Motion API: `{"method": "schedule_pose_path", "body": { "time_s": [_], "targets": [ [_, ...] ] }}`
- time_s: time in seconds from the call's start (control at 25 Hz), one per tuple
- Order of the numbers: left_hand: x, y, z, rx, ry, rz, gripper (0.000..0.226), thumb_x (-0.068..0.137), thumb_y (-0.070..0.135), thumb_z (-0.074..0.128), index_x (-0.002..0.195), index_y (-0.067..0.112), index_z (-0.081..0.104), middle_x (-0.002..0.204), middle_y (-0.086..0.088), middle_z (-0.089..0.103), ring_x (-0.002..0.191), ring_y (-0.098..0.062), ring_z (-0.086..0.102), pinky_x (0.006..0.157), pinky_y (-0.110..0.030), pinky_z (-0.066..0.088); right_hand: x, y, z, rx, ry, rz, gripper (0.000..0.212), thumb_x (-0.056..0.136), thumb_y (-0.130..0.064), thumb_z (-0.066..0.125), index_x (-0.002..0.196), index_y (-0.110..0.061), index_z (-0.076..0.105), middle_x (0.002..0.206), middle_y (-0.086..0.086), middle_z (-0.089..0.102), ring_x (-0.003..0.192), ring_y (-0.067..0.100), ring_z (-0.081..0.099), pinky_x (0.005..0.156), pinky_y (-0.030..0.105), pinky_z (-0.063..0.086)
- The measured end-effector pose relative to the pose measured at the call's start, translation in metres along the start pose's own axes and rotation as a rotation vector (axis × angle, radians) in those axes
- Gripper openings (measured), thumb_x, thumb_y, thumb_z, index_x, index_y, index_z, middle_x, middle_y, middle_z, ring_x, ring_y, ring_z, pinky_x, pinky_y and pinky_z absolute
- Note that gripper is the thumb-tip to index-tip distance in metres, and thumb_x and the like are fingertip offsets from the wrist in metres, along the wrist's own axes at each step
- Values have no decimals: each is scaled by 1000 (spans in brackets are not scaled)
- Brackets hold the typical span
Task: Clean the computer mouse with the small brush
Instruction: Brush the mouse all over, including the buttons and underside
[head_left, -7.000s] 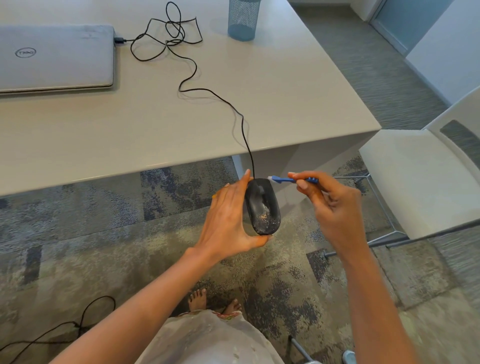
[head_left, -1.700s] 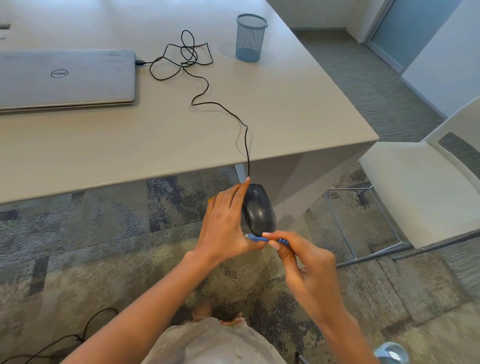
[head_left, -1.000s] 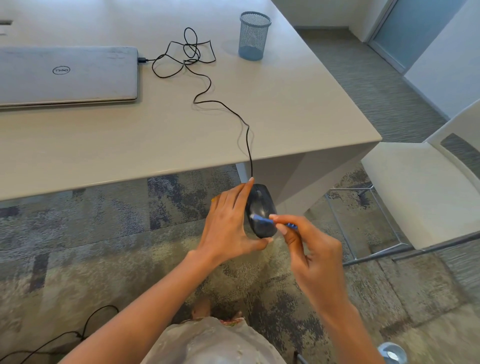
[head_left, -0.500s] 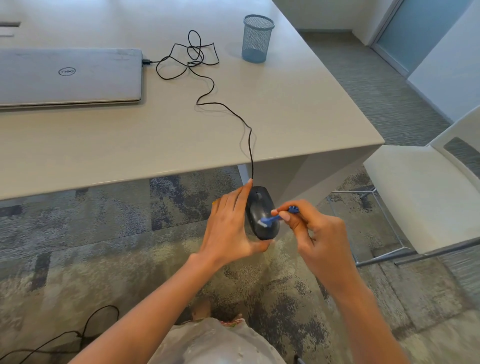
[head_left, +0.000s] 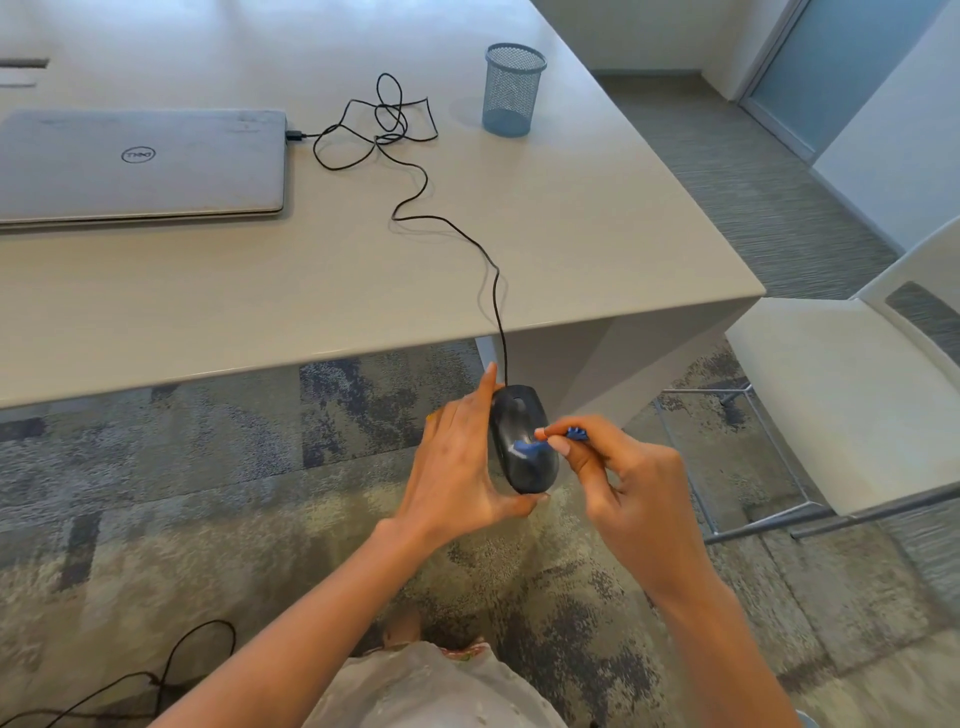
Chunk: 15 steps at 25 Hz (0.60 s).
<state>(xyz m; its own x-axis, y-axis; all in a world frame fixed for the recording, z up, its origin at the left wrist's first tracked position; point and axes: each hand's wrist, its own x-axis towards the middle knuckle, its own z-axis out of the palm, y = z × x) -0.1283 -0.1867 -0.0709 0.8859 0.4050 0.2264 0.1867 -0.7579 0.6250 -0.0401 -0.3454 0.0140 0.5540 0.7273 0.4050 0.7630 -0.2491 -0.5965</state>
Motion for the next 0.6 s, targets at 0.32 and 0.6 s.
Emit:
{"method": "schedule_pose_path", "body": {
  "time_s": [0.32,0.6],
  "targets": [
    [4,4,4,-25,1,20,138,59,68,77,158,24,-8,146,6,42,126,-15,44,105,-30,30,18,4,12,42,26,66,18,97,-5,61,109,-15,70,87,-4,73,70,-9,60,62,7,44],
    [1,-5,0,27,28,-13,136,59,71,75,158,19,-2,142,0,45,121,-18,46,100,-30,30,-10,10,-10,-55,-220,56,7,96,-15,65,94,-22,68,56,-22,47,48,-4,47,47,6,26]
  ]
}}
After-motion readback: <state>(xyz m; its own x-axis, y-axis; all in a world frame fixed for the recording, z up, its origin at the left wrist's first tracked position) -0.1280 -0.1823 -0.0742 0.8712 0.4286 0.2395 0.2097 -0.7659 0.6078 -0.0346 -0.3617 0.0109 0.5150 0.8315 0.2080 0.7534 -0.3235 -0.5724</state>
